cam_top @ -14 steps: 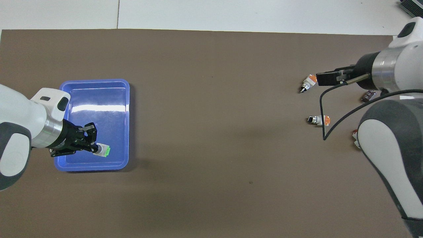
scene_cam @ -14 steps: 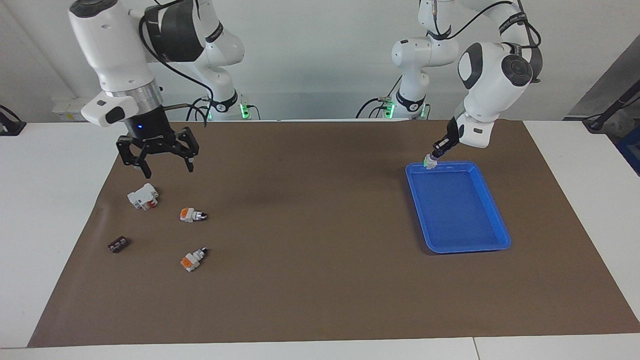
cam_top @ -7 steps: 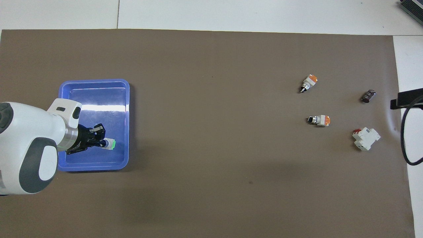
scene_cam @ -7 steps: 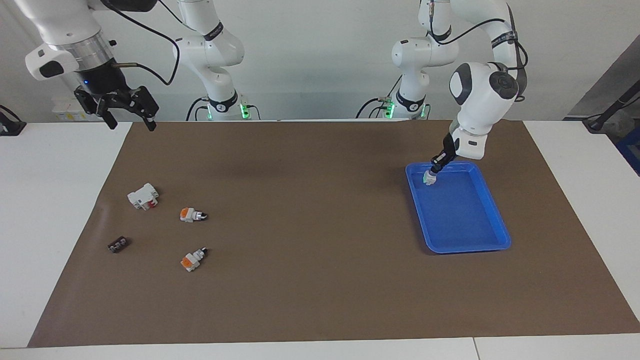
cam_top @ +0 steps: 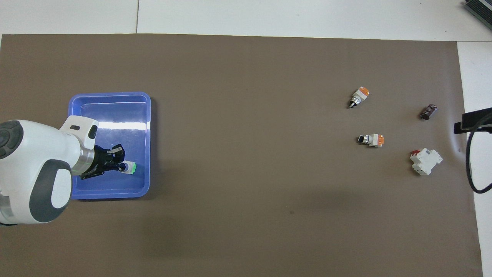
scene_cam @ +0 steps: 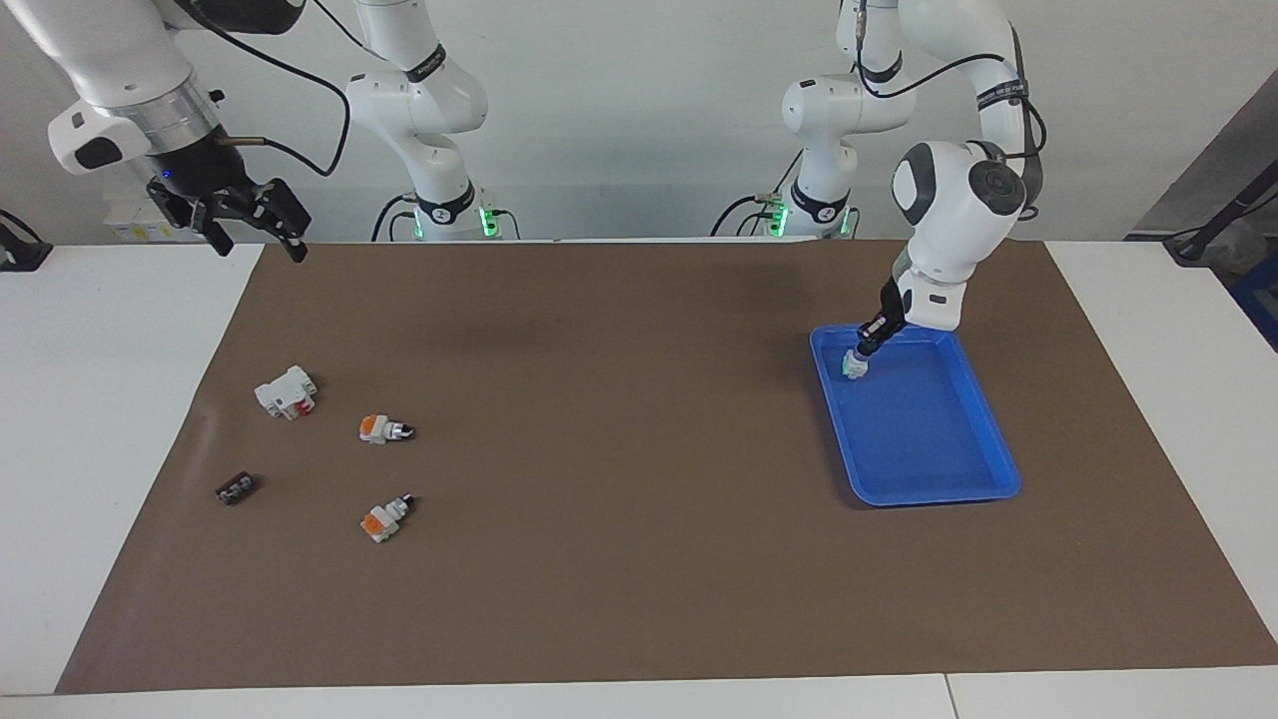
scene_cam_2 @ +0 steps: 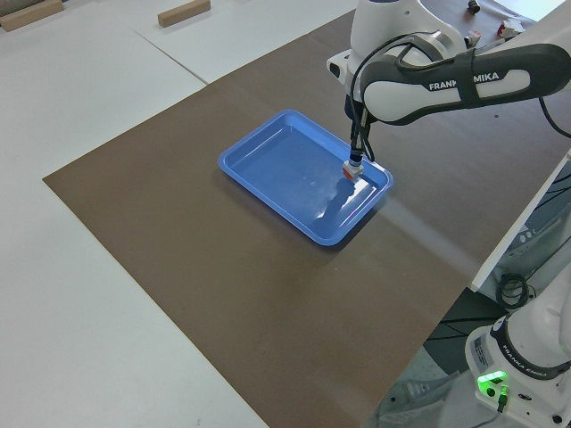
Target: Turn and place switch with both arms
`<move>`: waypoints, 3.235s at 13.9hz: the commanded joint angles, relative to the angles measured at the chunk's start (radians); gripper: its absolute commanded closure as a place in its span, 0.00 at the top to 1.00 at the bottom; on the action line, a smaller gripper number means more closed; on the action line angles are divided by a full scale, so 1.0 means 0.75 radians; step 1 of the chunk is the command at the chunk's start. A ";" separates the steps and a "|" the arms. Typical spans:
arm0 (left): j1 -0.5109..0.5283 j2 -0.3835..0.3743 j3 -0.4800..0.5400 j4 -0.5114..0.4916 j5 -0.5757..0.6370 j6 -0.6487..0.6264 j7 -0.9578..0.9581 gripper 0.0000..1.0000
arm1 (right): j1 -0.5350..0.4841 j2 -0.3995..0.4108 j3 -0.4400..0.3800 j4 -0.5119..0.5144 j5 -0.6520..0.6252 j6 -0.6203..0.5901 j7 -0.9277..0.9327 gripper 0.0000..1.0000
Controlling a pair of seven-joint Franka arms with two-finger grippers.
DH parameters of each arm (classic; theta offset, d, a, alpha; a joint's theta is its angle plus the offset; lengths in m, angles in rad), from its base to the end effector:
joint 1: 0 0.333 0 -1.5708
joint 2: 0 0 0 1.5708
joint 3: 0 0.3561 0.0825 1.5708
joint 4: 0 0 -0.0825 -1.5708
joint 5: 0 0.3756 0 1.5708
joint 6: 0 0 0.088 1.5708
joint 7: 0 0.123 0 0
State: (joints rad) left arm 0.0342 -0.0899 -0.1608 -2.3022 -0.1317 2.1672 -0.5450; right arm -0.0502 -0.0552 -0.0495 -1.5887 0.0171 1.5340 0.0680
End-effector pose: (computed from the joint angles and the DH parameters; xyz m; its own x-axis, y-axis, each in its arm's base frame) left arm 0.4784 -0.0686 0.4093 0.8772 0.4719 -0.0891 0.4772 -0.8772 0.0523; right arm 0.5206 -0.0508 0.6666 0.9861 -0.1662 -0.0009 -0.1662 -0.9859 -0.0198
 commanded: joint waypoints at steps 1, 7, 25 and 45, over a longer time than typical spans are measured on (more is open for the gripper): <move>0.018 -0.021 0.000 -0.029 0.026 0.035 0.019 0.53 | -0.127 0.006 0.155 0.038 -0.054 -0.055 0.018 1.00; 0.050 -0.131 0.002 0.085 0.030 -0.053 0.478 0.99 | -0.011 -0.012 0.058 0.008 -0.054 -0.021 0.079 1.00; 0.046 0.112 -0.002 0.973 0.163 -0.535 0.759 1.00 | 0.006 -0.014 0.074 0.026 -0.054 -0.059 0.042 1.00; -0.199 0.085 0.247 1.126 0.174 -1.018 0.790 1.00 | 0.006 -0.014 0.074 0.026 -0.054 -0.059 0.042 1.00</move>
State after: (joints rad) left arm -0.0958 -0.0060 0.0075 -1.4353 -0.0237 1.4284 0.0402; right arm -0.0454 -0.0574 0.0030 -1.5660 -0.0053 1.4896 0.1159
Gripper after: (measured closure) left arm 0.000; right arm 0.000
